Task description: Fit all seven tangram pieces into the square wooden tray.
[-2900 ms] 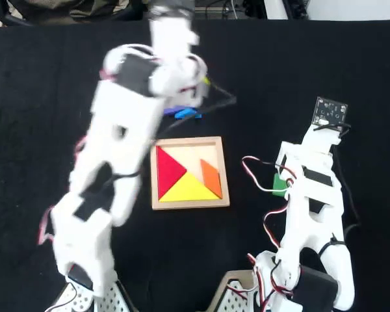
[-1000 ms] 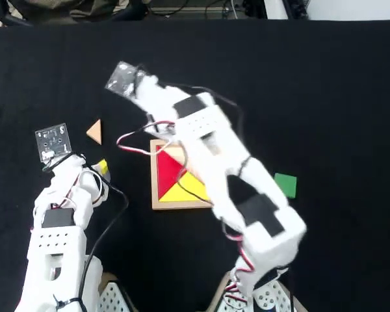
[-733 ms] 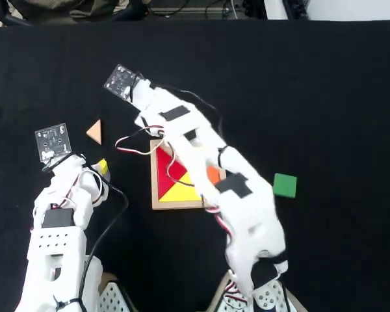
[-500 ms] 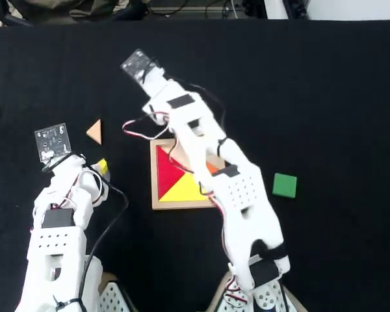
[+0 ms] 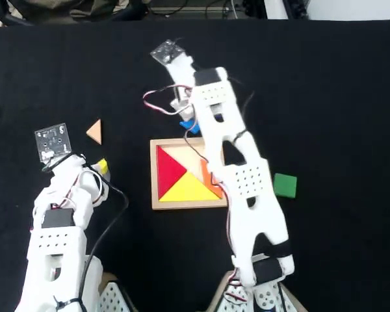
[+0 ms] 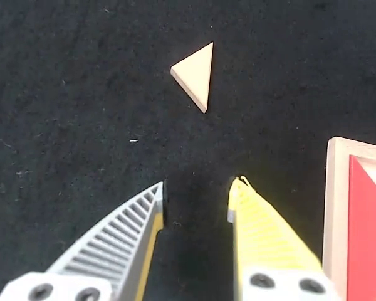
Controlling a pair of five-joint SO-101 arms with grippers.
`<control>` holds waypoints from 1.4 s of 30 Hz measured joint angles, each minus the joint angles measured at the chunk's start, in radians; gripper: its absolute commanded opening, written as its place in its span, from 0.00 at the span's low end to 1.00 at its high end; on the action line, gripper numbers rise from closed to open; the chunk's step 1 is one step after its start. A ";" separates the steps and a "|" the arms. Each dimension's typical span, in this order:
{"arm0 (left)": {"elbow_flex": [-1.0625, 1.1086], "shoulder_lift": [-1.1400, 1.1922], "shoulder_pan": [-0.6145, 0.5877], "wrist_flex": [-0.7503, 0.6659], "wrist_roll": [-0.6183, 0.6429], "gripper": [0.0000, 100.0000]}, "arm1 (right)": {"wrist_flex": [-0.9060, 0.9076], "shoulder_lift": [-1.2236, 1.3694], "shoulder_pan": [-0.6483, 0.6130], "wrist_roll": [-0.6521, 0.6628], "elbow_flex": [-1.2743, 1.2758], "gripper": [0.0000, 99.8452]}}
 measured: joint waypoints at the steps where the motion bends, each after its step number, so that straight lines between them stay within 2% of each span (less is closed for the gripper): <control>1: 0.000 0.000 0.000 0.000 0.000 0.18 | 0.046 0.000 0.003 0.025 -0.009 0.01; 7: 0.000 0.000 0.000 0.000 0.000 0.18 | 0.238 0.000 0.054 0.112 -0.063 0.01; 12: 0.000 0.000 0.000 0.000 0.000 0.18 | 0.336 0.000 0.124 0.118 -0.261 0.01; 18: 0.000 0.000 0.000 0.000 0.000 0.18 | 0.330 -0.002 0.203 0.121 -0.511 0.01; 23: 0.000 0.000 0.000 0.000 0.000 0.18 | 0.235 0.129 0.196 0.133 -0.543 0.01; 30: 0.000 0.000 0.000 0.000 0.000 0.18 | 0.137 0.304 0.184 0.219 -0.543 0.01; 34: 0.000 0.000 0.000 0.000 0.000 0.18 | 0.227 0.313 0.187 0.249 -0.549 0.01; 37: 0.008 0.000 0.000 -0.026 0.000 0.18 | 0.330 0.313 0.206 0.351 -0.552 0.01; 42: 0.029 0.000 0.000 -0.054 0.000 0.18 | 0.338 0.315 0.304 0.397 -0.549 0.01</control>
